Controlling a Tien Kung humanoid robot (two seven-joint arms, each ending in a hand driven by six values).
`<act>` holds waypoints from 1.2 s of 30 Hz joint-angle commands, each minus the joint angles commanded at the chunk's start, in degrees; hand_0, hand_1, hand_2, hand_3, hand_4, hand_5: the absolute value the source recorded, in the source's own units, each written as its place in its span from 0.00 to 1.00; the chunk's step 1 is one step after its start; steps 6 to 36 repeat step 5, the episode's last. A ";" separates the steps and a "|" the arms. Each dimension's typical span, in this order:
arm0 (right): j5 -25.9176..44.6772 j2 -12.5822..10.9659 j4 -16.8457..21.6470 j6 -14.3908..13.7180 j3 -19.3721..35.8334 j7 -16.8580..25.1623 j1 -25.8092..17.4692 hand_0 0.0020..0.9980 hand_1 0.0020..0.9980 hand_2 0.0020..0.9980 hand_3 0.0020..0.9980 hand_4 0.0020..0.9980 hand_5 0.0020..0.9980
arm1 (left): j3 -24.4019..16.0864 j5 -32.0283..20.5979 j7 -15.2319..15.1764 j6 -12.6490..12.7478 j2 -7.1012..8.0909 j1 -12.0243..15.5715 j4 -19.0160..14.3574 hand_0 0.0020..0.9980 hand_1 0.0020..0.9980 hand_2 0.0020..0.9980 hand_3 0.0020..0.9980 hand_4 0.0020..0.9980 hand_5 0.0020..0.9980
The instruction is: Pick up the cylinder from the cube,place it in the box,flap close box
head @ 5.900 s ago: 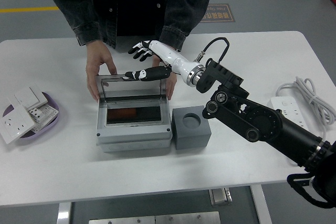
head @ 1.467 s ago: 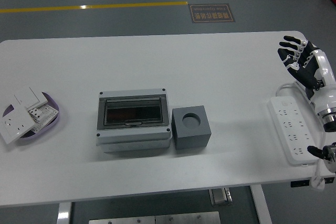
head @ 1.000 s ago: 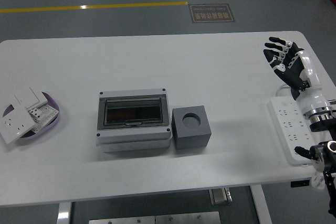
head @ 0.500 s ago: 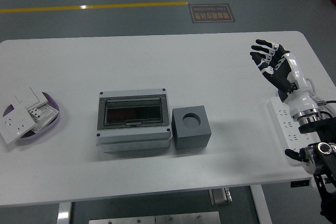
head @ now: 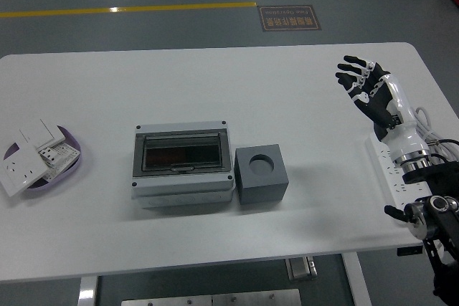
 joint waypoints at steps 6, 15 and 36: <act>0.68 0.03 -0.04 0.13 -0.47 0.17 0.19 0.74 0.67 0.70 0.71 0.85 0.42 | -0.56 0.38 0.08 0.03 -0.05 -0.32 0.00 0.64 0.67 0.66 0.70 0.75 0.31; 0.68 0.03 -0.04 0.13 -0.47 0.17 0.19 0.74 0.67 0.70 0.71 0.85 0.42 | -0.56 0.38 0.08 0.03 -0.05 -0.32 0.00 0.64 0.67 0.66 0.70 0.75 0.31; 0.68 0.03 -0.04 0.13 -0.47 0.17 0.19 0.74 0.67 0.70 0.71 0.85 0.42 | -0.56 0.38 0.08 0.03 -0.05 -0.32 0.00 0.64 0.67 0.66 0.70 0.75 0.31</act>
